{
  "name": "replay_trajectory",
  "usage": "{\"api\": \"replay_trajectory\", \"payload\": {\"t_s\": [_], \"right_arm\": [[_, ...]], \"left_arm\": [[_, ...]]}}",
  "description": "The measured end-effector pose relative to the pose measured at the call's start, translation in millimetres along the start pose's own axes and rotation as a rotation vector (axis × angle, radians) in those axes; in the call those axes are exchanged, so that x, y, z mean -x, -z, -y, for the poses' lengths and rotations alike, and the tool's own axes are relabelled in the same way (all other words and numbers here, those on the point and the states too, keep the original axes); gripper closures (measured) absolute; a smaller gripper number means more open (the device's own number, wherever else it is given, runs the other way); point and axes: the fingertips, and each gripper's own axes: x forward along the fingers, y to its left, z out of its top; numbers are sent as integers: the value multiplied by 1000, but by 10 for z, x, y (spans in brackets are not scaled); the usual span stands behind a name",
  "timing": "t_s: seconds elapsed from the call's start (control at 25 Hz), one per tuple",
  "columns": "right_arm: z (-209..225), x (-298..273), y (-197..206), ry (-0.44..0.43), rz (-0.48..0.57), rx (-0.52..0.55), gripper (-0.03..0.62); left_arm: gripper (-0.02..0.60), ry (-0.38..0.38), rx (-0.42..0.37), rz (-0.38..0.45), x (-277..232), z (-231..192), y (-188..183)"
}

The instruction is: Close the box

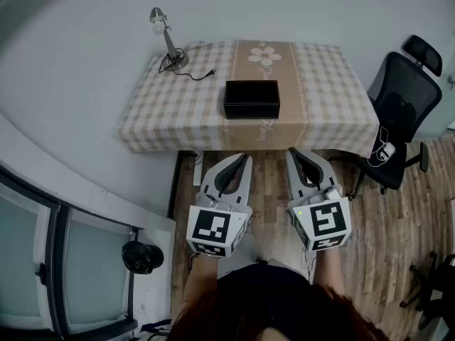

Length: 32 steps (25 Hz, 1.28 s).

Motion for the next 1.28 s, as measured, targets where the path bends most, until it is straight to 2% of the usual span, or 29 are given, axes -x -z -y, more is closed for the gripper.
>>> {"api": "replay_trajectory", "payload": {"t_s": [0.28,0.52,0.88,1.28], "right_arm": [[-38,-16,17,24,0,-43,577],[-24,-144,17,17,13,-131,577],[51,-487,69,37,-7,-139,577],[82,-852,-29,68,-5,-118,577]], "left_arm": [[552,2,14,0,70,-59,17],[552,7,15,7,-17,-181,30],[552,22,10,9,-261,-481,51],[552,77,-9,17,-506,-759,30]]}}
